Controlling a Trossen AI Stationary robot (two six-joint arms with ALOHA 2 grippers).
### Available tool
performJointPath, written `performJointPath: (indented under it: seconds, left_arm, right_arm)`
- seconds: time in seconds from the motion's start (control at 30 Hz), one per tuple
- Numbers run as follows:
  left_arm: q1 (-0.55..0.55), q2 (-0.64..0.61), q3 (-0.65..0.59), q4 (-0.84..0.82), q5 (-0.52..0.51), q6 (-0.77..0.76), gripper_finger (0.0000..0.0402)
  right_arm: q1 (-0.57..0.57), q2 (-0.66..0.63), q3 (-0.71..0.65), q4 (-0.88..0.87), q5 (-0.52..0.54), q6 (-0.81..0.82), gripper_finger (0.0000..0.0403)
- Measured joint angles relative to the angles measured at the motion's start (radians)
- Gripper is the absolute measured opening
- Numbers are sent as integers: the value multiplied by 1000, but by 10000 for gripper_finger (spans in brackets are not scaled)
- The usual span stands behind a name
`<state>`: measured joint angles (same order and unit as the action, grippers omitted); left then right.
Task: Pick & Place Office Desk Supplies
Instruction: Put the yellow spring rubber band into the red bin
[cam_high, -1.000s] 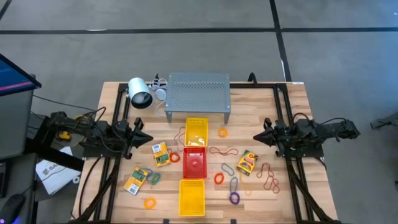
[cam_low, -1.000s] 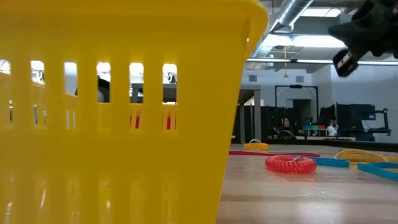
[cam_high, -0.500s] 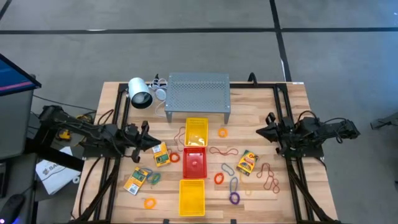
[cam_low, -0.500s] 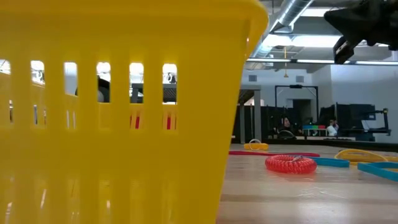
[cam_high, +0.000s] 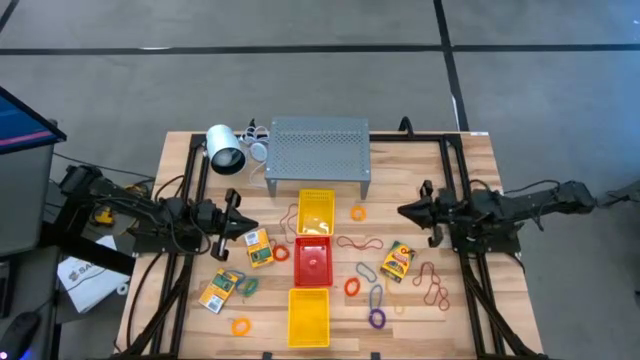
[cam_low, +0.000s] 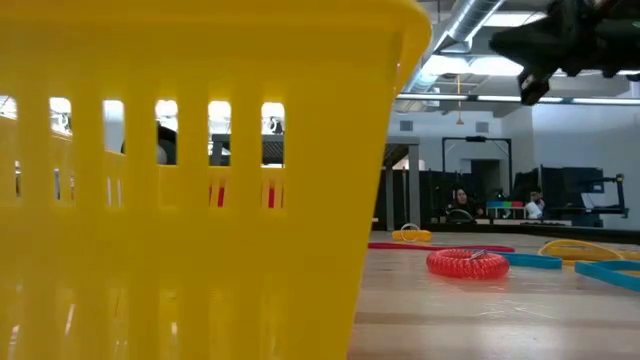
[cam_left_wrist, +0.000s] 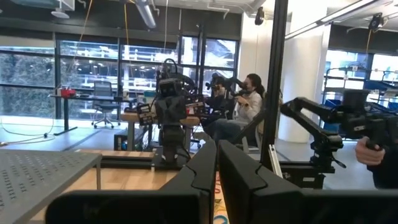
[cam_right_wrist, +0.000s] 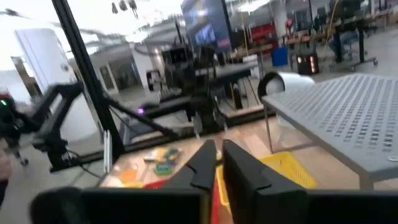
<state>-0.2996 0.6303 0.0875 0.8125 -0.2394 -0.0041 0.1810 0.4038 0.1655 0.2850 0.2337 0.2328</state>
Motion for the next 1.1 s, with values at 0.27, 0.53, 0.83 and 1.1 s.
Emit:
performJointPath:
  seconds: [0.27,0.53,0.83,1.1]
  left_arm:
    - [0,0,0,-11,0,0,13]
    - [0,0,0,-53,0,0,13]
    - [0,1,-1,-88,0,2,13]
    - [0,1,-1,-95,0,8,13]
  right_arm:
    - [6,485,251,-118,0,-97,157]
    - [-5,907,460,-331,6,-144,225]
    - [-48,1164,530,-378,37,-155,225]
    - [-109,1188,537,-396,72,-159,222]
